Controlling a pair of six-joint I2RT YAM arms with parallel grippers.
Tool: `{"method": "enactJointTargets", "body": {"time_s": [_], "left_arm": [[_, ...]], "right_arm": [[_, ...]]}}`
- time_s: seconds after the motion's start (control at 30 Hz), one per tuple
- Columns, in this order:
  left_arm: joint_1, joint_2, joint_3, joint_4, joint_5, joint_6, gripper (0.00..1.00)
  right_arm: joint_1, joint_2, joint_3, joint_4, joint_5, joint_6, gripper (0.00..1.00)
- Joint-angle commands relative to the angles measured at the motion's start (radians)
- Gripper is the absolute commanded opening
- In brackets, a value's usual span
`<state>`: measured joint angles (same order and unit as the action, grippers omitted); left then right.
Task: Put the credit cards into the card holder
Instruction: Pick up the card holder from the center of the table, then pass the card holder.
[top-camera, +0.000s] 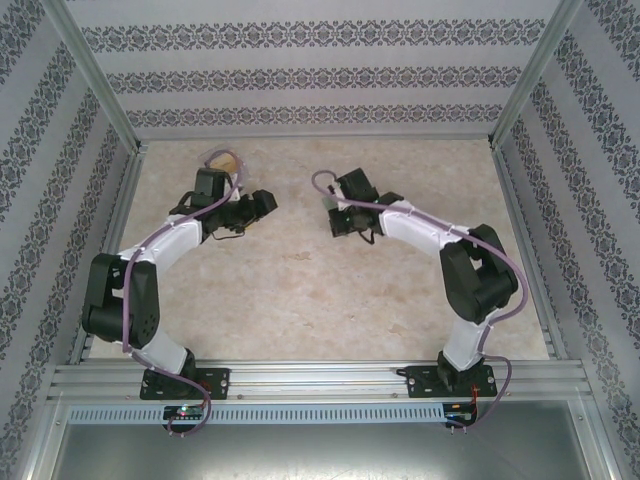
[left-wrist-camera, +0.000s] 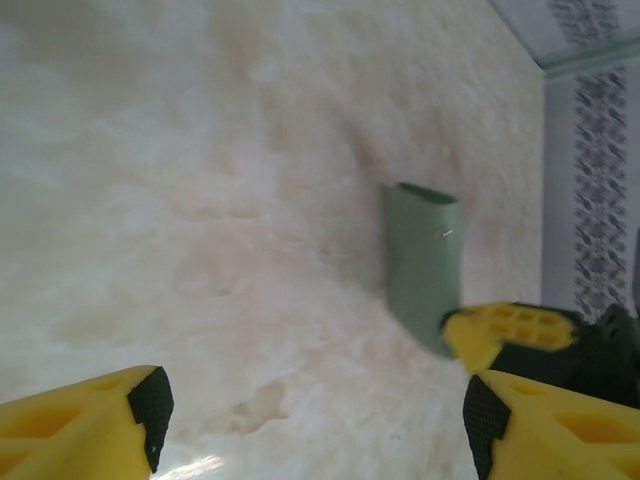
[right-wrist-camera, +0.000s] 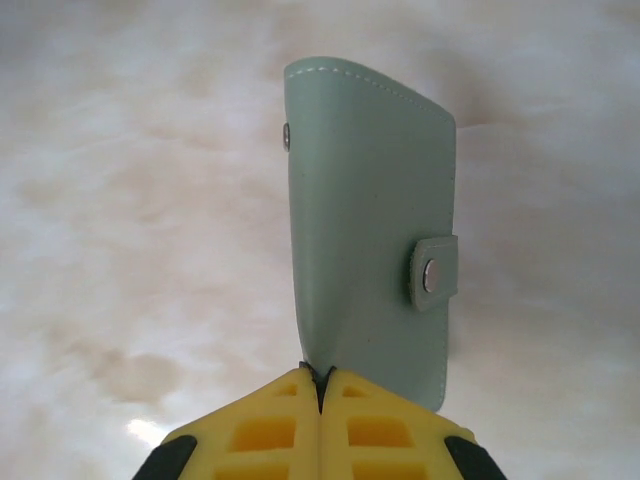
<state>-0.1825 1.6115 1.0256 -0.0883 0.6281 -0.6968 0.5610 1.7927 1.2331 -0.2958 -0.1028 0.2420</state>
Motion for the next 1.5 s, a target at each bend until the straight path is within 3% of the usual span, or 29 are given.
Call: {"method": "enactJointTargets", "body": {"time_s": [0.0, 0.33, 0.4, 0.47, 0.6, 0.67, 0.9, 0.93, 1.0, 1.07, 1.17, 1.23, 1.3, 1.37, 1.47], "left_arm": [[-0.05, 0.072, 0.04, 0.114, 0.075, -0.065, 0.7], [-0.131, 0.153, 0.02, 0.187, 0.04, -0.126, 0.58], [-0.144, 0.163, 0.033, 0.172, 0.032, -0.117, 0.52], [-0.15, 0.179, 0.053, 0.14, 0.03, -0.119, 0.41], [-0.16, 0.197, 0.06, 0.099, -0.002, -0.101, 0.37], [-0.159, 0.203, 0.063, 0.084, -0.014, -0.108, 0.28], [-0.175, 0.209, 0.099, 0.002, -0.075, -0.059, 0.34], [-0.176, 0.206, 0.098, 0.003, -0.073, -0.059, 0.31], [-0.179, 0.199, 0.092, 0.019, -0.072, -0.055, 0.14], [-0.178, 0.204, 0.104, 0.0, -0.048, -0.042, 0.0], [-0.182, 0.186, 0.186, -0.156, -0.011, 0.043, 0.0], [-0.188, 0.156, 0.215, -0.247, -0.05, 0.116, 0.0], [-0.187, 0.137, 0.218, -0.293, -0.089, 0.164, 0.0], [-0.189, 0.139, 0.226, -0.322, -0.09, 0.179, 0.0], [-0.189, 0.16, 0.214, -0.283, 0.008, 0.133, 0.0]], "right_arm": [[0.058, -0.024, -0.067, 0.175, -0.057, 0.06, 0.0], [0.144, -0.037, -0.157, 0.338, -0.088, 0.126, 0.0], [0.15, -0.035, -0.17, 0.361, -0.09, 0.135, 0.0], [0.15, -0.041, -0.175, 0.372, -0.092, 0.161, 0.0], [0.155, -0.061, -0.209, 0.444, -0.1, 0.184, 0.0], [0.156, -0.058, -0.209, 0.446, -0.1, 0.195, 0.0], [0.17, -0.071, -0.223, 0.474, -0.107, 0.207, 0.0], [0.168, -0.077, -0.224, 0.475, -0.111, 0.217, 0.0], [0.17, -0.086, -0.231, 0.486, -0.128, 0.225, 0.0], [0.168, -0.103, -0.234, 0.471, -0.145, 0.197, 0.08], [0.152, -0.185, -0.265, 0.378, -0.126, 0.134, 0.35], [0.113, -0.257, -0.324, 0.375, -0.186, 0.122, 0.47], [0.07, -0.315, -0.361, 0.369, -0.251, 0.115, 0.48], [0.06, -0.35, -0.385, 0.345, -0.182, 0.097, 0.46], [0.074, -0.322, -0.357, 0.323, -0.144, 0.121, 0.42]]}}
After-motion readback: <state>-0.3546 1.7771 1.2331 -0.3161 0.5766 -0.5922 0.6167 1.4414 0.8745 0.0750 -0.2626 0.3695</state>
